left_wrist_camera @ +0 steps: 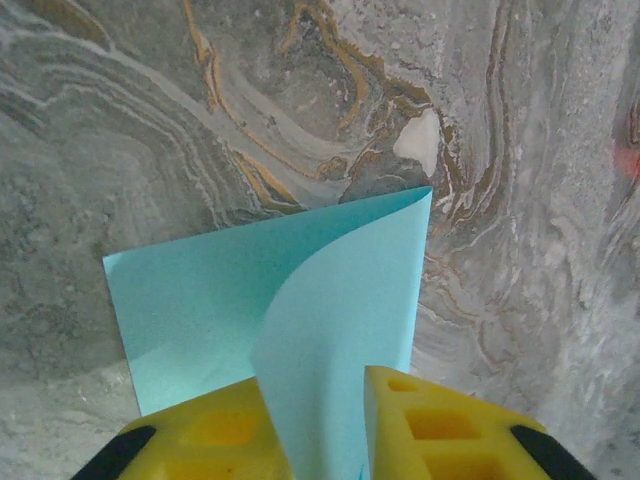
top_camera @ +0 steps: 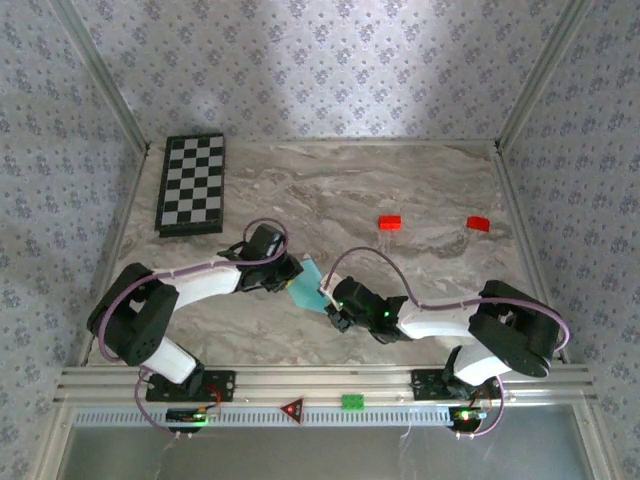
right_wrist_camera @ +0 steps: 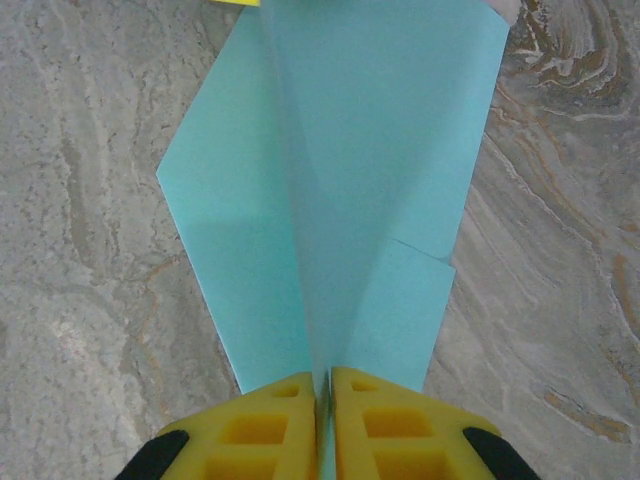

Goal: Fold a paper plane with a square sheet of paper (pick it up from the middle)

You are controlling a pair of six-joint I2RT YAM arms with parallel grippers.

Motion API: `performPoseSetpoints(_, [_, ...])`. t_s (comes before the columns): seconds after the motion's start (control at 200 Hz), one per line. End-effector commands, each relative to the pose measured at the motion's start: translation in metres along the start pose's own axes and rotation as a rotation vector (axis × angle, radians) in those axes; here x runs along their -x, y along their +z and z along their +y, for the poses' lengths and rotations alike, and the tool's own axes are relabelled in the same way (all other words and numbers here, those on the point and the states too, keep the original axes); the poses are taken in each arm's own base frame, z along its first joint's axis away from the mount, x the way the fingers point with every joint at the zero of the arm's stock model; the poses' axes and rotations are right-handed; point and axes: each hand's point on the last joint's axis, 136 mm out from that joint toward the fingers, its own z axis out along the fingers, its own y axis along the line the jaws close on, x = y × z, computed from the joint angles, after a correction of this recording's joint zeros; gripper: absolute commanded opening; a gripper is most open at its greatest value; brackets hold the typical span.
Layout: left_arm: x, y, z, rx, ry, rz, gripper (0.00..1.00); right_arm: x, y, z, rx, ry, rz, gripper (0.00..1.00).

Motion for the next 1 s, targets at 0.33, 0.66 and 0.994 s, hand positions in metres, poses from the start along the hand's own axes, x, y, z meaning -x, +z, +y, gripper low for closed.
performPoseSetpoints(0.33, [-0.003, -0.002, -0.001, -0.018, -0.026, 0.02, 0.11, 0.005, -0.004, -0.008, -0.086, -0.067, 0.001, 0.17])
performPoseSetpoints(0.66, [-0.004, -0.002, -0.009, -0.049, -0.023, 0.035, 0.06, 0.006, -0.002, -0.009, -0.1, -0.074, 0.001, 0.21])
performPoseSetpoints(0.994, [-0.005, -0.004, -0.011, -0.058, -0.024, 0.038, 0.01, 0.004, -0.002, -0.012, -0.127, -0.111, 0.016, 0.23])
